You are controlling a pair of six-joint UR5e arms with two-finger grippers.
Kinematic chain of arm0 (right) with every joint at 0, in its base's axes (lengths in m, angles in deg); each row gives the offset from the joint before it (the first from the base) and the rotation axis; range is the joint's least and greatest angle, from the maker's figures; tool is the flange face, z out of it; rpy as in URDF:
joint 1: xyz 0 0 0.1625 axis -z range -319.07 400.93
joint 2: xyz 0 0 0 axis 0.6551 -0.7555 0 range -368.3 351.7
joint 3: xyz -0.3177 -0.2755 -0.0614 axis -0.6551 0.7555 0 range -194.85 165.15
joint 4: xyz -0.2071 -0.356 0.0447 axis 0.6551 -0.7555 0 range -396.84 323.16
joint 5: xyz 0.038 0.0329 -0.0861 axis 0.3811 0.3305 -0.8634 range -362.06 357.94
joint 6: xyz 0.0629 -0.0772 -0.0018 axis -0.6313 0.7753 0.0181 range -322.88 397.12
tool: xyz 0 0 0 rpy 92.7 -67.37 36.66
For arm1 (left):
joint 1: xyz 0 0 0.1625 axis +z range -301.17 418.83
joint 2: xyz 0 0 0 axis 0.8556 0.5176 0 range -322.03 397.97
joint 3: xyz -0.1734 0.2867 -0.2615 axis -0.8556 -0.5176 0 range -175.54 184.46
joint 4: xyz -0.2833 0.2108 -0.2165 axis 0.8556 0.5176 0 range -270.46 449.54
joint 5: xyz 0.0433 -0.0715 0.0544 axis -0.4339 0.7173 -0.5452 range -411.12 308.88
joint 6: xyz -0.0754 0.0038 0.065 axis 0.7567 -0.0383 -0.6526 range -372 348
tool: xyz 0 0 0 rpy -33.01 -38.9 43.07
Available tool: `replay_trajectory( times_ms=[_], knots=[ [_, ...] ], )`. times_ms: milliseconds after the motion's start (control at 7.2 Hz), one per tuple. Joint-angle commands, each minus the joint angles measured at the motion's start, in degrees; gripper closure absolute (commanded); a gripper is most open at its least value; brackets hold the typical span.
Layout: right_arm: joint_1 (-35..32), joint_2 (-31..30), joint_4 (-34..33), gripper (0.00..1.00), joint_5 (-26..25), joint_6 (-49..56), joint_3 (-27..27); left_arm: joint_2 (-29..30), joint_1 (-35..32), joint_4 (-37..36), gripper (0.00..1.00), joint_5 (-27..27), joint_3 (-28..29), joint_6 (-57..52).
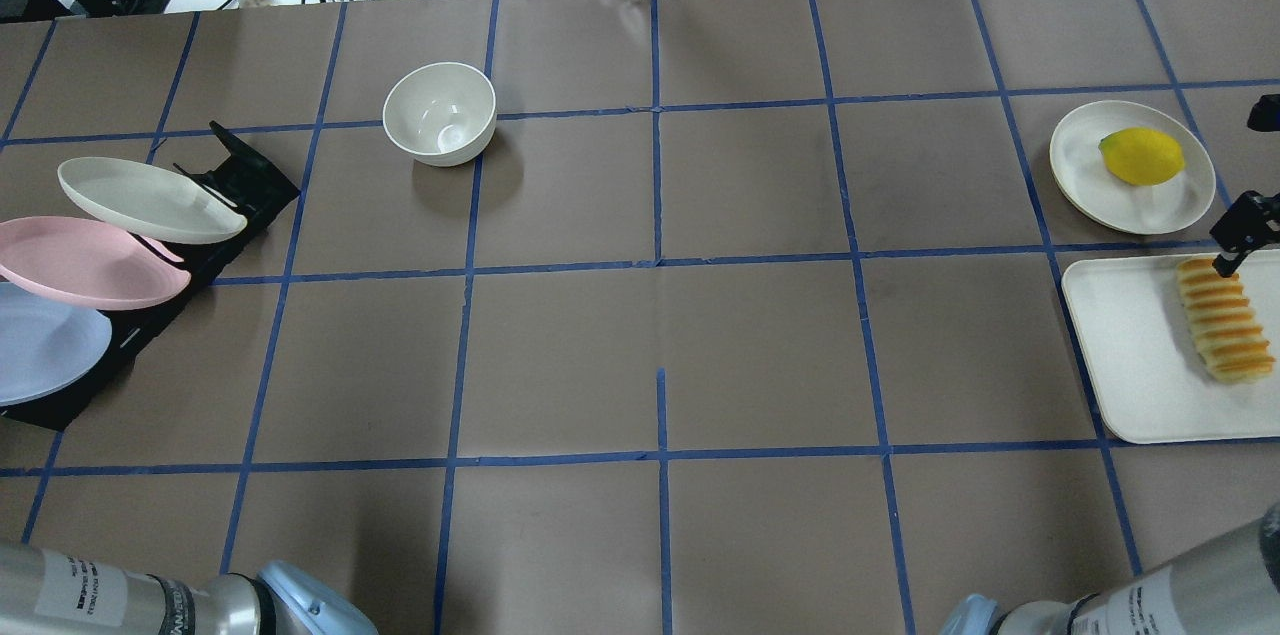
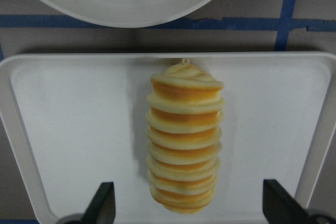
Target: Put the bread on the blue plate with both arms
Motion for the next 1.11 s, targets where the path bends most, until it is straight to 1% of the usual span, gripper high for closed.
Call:
replay_trajectory(
  times_ms=[0,139,278,417,556,694,833,972],
  knots=[
    [2.0,-1.9,-11.9,0.00,0.8,4.3,-7.9,-1.7,-0.5,0.7,1.00,-1.9,1.5,-0.2],
    [2.4,-4.9,-16.1,0.00,1.0,6.0,-13.1,-2.2,-0.3,3.9,1.00,-3.7,3.0,-0.4],
    [2.4,-6.7,-21.6,0.00,1.3,8.8,-16.1,-3.2,-0.3,5.3,1.00,-5.7,3.9,-0.5],
    [3.2,-6.3,-22.9,0.00,5.8,10.8,-16.5,-4.5,-0.3,6.7,1.00,-8.0,4.7,-0.6],
    [5.0,-6.0,-23.5,0.00,9.1,14.6,-16.7,-5.8,-0.1,8.6,1.00,-9.6,5.5,-0.6],
    [5.1,-3.9,-25.4,0.00,9.1,15.0,-16.3,-7.9,-0.1,13.0,1.00,-11.9,7.2,-0.7],
    [5.1,-1.8,-28.4,0.00,8.9,15.0,-16.3,-9.8,-0.1,19.0,1.00,-13.4,9.8,-0.7],
    [5.1,-1.3,-28.5,0.00,8.5,14.3,-16.5,-11.8,0.0,24.7,1.00,-15.3,12.7,-0.7]
  ],
)
